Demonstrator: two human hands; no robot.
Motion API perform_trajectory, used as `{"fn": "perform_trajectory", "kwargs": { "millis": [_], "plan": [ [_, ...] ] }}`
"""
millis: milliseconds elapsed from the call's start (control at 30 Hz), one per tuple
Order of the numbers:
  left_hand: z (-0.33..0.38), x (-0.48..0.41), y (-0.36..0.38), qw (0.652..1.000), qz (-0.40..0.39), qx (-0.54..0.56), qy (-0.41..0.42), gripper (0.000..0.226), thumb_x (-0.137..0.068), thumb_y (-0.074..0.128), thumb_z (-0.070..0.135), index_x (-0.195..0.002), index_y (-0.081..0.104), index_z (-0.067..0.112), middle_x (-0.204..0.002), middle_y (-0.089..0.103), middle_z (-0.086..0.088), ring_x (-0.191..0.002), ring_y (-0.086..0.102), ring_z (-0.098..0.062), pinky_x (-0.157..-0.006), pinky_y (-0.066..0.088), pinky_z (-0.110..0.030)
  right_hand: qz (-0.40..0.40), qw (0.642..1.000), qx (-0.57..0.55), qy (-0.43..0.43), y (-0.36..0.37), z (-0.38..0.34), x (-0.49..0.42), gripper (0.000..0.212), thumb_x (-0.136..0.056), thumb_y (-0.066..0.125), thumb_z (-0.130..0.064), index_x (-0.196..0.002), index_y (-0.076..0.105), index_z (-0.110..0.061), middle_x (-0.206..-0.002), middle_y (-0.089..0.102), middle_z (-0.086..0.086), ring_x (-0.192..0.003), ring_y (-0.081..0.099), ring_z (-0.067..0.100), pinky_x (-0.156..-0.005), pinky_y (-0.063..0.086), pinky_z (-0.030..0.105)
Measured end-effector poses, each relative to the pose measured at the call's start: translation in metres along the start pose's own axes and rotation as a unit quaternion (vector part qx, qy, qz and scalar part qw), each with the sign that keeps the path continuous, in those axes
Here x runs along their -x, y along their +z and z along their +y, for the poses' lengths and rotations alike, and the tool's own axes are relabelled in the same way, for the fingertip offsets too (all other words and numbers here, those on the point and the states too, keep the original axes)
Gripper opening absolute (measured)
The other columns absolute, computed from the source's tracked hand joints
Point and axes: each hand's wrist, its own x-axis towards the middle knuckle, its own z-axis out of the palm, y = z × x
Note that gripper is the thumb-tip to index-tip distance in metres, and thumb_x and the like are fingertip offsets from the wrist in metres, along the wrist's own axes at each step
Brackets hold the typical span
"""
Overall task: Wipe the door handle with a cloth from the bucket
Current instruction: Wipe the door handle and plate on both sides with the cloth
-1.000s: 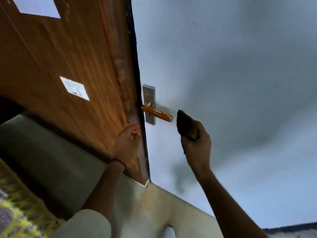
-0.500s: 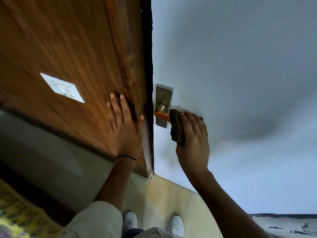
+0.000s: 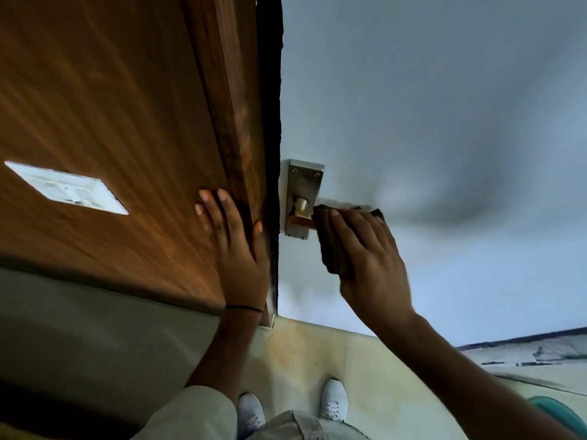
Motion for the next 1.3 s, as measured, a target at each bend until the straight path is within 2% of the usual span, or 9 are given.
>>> {"fn": "perform_trajectory", "kwargs": {
  "millis": [67,200,467,733,867,1000,1067,1200,1300],
  "plan": [
    [0.000,0.000,-0.001,1.000,-0.004,0.013,0.003,0.074,-0.100,0.059,0.016,-0.155,0.012,0.002,-0.162,0.013,-0.030,-0.152,0.009,-0.043,-0.120,0.024,-0.060,0.011,1.000,-0.004,0.006,0.010,-0.021,-0.014,0.058,-0.083,0.056,-0.007,-0.142,0.055,-0.007,-0.140,0.059,0.015,-0.131,0.052,0.037,-0.114,0.035,0.049],
    [-0.002,0.001,-0.003,1.000,-0.017,0.023,0.012,0.075,-0.100,0.059,0.016,-0.155,0.011,0.001,-0.163,0.011,-0.029,-0.153,0.009,-0.043,-0.119,0.025,-0.060,0.001,1.000,-0.002,-0.015,0.026,-0.049,-0.026,0.053,-0.093,0.042,-0.020,-0.145,0.052,-0.010,-0.145,0.056,0.016,-0.137,0.048,0.037,-0.119,0.033,0.050],
    [-0.001,0.001,-0.003,0.999,-0.010,0.033,0.007,0.074,-0.100,0.059,0.017,-0.156,0.013,0.003,-0.163,0.013,-0.027,-0.153,0.011,-0.042,-0.117,0.029,-0.060,0.015,1.000,-0.018,0.008,0.011,-0.017,-0.008,0.060,-0.081,0.063,-0.002,-0.141,0.056,-0.008,-0.140,0.059,0.014,-0.133,0.052,0.038,-0.113,0.037,0.050],
    [0.003,0.001,-0.007,0.999,-0.005,0.053,0.006,0.070,-0.098,0.062,0.009,-0.153,0.021,-0.003,-0.162,0.014,-0.029,-0.152,0.012,-0.043,-0.120,0.025,-0.059,-0.027,1.000,0.000,-0.014,0.018,-0.049,-0.027,0.053,-0.087,0.043,-0.016,-0.138,0.058,-0.014,-0.138,0.059,0.013,-0.129,0.051,0.037,-0.112,0.039,0.047],
    [0.003,0.002,-0.005,0.999,0.001,0.053,-0.006,0.070,-0.098,0.062,0.011,-0.153,0.021,-0.002,-0.162,0.016,-0.028,-0.153,0.014,-0.042,-0.116,0.030,-0.061,-0.001,0.999,-0.008,0.033,0.005,-0.025,-0.020,0.053,-0.083,0.066,-0.010,-0.135,0.061,-0.015,-0.124,0.066,0.008,-0.118,0.058,0.033,-0.101,0.044,0.041],
    [0.010,0.002,-0.003,0.998,0.009,0.058,-0.018,0.069,-0.099,0.060,0.009,-0.154,0.019,-0.001,-0.162,0.015,-0.028,-0.153,0.012,-0.041,-0.119,0.027,-0.060,-0.021,0.998,-0.026,0.051,0.010,-0.052,-0.046,0.054,-0.085,0.033,-0.030,-0.121,0.068,-0.011,-0.107,0.067,0.015,-0.094,0.061,0.040,-0.088,0.046,0.045],
    [0.009,0.002,-0.004,0.998,0.004,0.058,-0.020,0.070,-0.098,0.060,0.008,-0.154,0.018,0.000,-0.163,0.013,-0.027,-0.153,0.011,-0.041,-0.119,0.026,-0.059,-0.034,0.998,-0.029,0.040,0.009,-0.055,-0.050,0.057,-0.085,0.028,-0.036,-0.118,0.068,-0.011,-0.105,0.064,0.016,-0.089,0.059,0.040,-0.087,0.046,0.047],
    [0.008,0.002,-0.003,0.998,-0.002,0.052,-0.035,0.071,-0.099,0.060,0.013,-0.155,0.018,0.003,-0.165,0.012,-0.022,-0.154,0.010,-0.036,-0.117,0.031,-0.059,-0.063,0.997,-0.032,0.029,-0.004,-0.016,-0.038,0.048,-0.079,0.052,-0.013,-0.125,0.065,-0.018,-0.102,0.062,0.007,-0.087,0.059,0.035,-0.083,0.048,0.041],
    [0.010,0.002,-0.001,0.998,0.003,0.053,-0.042,0.070,-0.100,0.058,0.014,-0.156,0.017,0.004,-0.165,0.011,-0.020,-0.155,0.009,-0.034,-0.116,0.033,-0.059,-0.068,0.996,-0.017,0.046,-0.006,-0.012,-0.038,0.048,-0.077,0.054,-0.013,-0.123,0.066,-0.019,-0.101,0.063,0.006,-0.086,0.059,0.035,-0.082,0.048,0.041]
  ]
}}
